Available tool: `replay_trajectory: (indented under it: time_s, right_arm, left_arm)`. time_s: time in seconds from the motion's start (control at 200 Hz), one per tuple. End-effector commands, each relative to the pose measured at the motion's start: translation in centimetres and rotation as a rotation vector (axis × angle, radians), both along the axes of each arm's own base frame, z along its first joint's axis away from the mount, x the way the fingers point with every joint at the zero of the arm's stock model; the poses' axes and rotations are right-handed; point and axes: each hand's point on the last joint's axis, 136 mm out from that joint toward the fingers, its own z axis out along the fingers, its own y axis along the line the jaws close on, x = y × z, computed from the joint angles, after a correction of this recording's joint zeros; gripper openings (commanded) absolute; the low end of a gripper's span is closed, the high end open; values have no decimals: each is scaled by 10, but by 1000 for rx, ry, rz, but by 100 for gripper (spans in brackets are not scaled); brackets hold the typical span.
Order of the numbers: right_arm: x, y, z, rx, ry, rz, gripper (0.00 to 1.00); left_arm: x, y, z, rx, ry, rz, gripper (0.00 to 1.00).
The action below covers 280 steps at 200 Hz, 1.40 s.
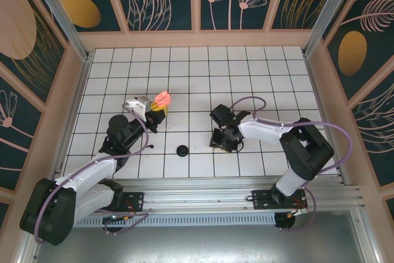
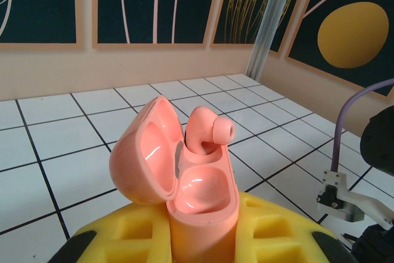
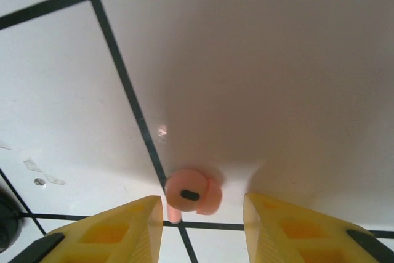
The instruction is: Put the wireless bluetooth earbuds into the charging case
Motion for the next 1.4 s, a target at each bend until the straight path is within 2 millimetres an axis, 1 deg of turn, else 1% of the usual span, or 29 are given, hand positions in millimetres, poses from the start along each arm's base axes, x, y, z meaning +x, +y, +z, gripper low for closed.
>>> replay_trajectory:
  time_s: [0.0, 0.075, 0.235, 0.596, 0.696, 0.811, 0.946, 1.046, 1.146, 1.201, 1.241, 1.396]
  right_arm:
    - [10, 4, 4, -10, -34, 24, 39]
    - [11, 5, 4, -11, -35, 26, 39]
    - [14, 9, 3, 3, -40, 28, 35]
    - [22, 11, -4, -8, -56, 35, 33]
    - [23, 8, -7, -30, -56, 34, 30]
    - [23, 3, -10, -53, -60, 30, 28]
    - [26, 2, -7, -61, -86, 32, 26]
    - [32, 5, 4, -51, -149, 48, 24]
    - [41, 11, 23, -22, -253, 70, 23]
    - [45, 16, 37, 7, -320, 90, 23]
    - [51, 17, 49, 7, -388, 97, 22]
    - [65, 29, 101, 66, -629, 162, 22]
  left_arm:
    - [2, 2, 11, 5, -38, 12, 10]
    - [2, 2, 10, 6, -38, 12, 10]
    - [2, 2, 10, 7, -36, 11, 10]
    - [2, 2, 9, 8, -32, 11, 10]
    - [2, 2, 9, 9, -32, 12, 10]
    - [2, 3, 7, 13, -30, 13, 10]
    - [3, 1, 6, 17, -26, 6, 10]
    - [1, -4, 2, 26, -24, -26, 10]
    - [-2, -12, -6, 35, -20, -80, 9]
    - [-5, -15, -8, 33, -26, -108, 9]
    - [-6, -18, -9, 30, -33, -126, 9]
    - [-11, -32, -10, 38, -74, -208, 9]
